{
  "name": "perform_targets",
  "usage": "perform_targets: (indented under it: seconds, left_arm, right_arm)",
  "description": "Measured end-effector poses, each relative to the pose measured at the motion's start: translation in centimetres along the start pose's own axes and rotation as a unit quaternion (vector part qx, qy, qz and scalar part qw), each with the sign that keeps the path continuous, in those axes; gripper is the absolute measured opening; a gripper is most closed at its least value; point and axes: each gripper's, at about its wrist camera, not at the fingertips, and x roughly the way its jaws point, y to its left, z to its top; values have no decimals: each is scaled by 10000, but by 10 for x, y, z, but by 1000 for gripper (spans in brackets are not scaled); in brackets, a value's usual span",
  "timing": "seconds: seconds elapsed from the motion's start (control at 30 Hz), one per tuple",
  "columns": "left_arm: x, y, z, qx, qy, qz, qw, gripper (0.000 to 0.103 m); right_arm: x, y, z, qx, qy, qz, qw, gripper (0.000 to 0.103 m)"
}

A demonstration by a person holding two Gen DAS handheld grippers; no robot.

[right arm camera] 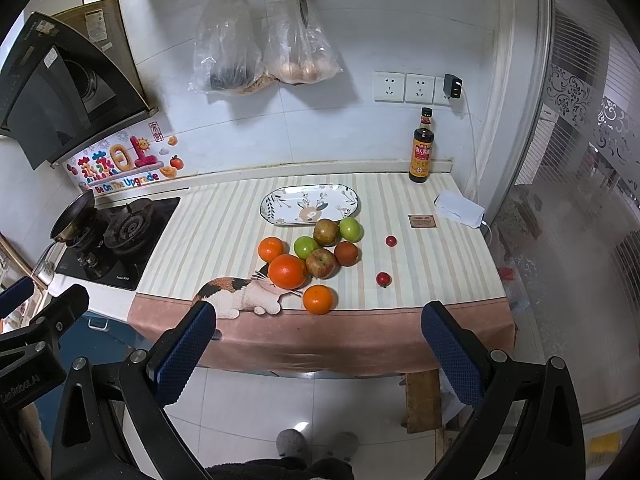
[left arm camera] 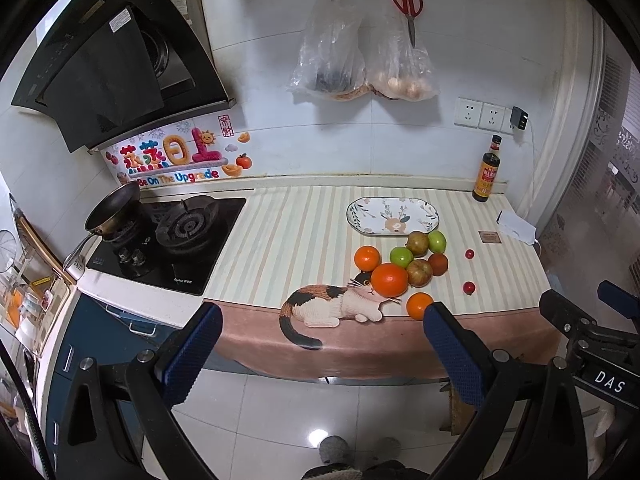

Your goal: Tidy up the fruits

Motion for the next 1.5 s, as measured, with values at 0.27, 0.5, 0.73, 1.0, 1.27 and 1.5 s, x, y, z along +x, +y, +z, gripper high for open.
perform_targets:
  seconds: [0.27, 0.5, 0.73, 1.0, 1.27, 1.5]
  left_arm:
    - [0, 0, 1, 13, 8, 11, 10000, 103]
    - [-2, 2, 1, 15, 8, 4, 10000, 103]
    - [-3, 6, 0, 0, 1, 5, 10000, 103]
    - [-3, 5, 0, -6, 7, 8, 10000, 103]
    - [-2, 5, -1, -16, 22, -4, 10000, 103]
    - [-2, 3, -1, -24, 18, -16, 10000, 103]
  right_arm:
    - [0, 1, 0, -1, -5, 11, 10000, 103]
    - [-3, 2, 0, -29, -8, 20, 10000, 103]
    - [-3, 3, 1, -31, -22, 36, 10000, 103]
    - [-3, 2, 1, -21, -16, 44, 10000, 103]
    - [-3, 2, 2, -5, -4, 33, 10000, 103]
    - [-3, 2, 2, -7, -2, 35, 10000, 103]
